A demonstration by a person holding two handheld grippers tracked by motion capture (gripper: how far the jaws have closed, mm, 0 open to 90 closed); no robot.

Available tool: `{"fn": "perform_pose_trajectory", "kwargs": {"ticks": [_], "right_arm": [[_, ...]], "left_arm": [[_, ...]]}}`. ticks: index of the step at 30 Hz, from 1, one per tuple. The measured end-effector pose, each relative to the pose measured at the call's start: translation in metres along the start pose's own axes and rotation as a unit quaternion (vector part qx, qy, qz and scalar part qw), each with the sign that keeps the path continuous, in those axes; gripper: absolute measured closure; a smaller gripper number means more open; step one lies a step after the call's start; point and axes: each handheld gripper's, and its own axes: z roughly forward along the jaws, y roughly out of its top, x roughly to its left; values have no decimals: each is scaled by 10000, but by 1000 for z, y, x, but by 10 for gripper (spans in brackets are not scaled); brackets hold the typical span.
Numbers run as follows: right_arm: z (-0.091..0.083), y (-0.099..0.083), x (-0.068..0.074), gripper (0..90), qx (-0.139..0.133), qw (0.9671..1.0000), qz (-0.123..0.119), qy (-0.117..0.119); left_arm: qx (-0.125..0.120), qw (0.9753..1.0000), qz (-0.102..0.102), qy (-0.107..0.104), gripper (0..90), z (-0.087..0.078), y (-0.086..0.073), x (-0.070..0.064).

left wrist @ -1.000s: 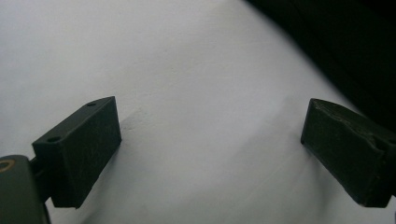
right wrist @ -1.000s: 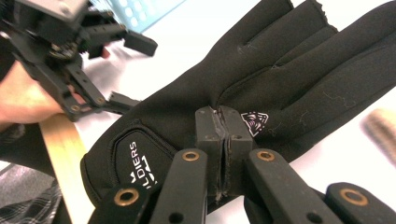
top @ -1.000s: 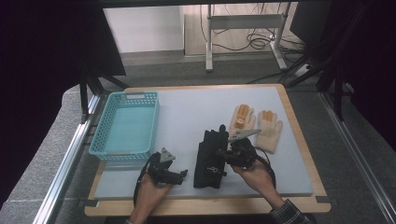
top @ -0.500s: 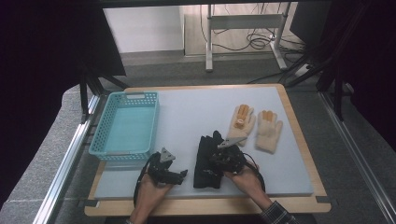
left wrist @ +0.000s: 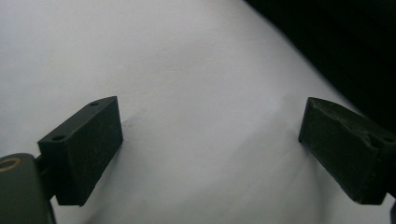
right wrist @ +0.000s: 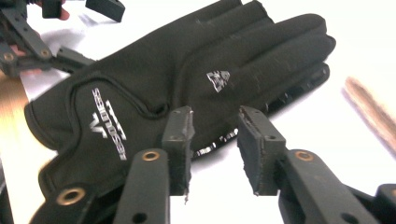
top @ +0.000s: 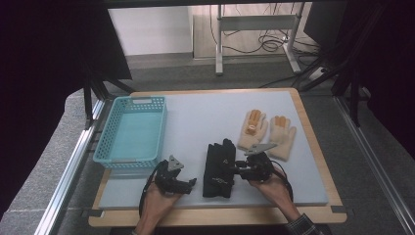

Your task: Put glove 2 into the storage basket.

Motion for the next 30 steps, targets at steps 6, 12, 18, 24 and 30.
{"fn": "perform_pose_trajectory", "kwargs": {"ticks": [6, 12, 18, 24, 30], "right_arm": [[-6, -13, -1, 536, -75, 9996, -256, -111], [-8, -32, 1, 798, -68, 9995, -307, -7], [0, -39, 2, 860, -25, 9996, -233, 159], [8, -38, 7, 859, 42, 9991, -363, 214], [15, -34, 13, 859, 36, 9987, -406, 291]], "left_arm": [[-43, 10000, -5, -23, 80, -9, -10, 4], [-120, 9999, -49, 11, 61, -14, -18, 11], [-136, 9999, -76, 19, 51, -14, -19, 12], [-127, 9998, -70, 112, 39, -15, -19, 13], [-74, 9999, -130, 22, 28, -15, -20, 17]]}}
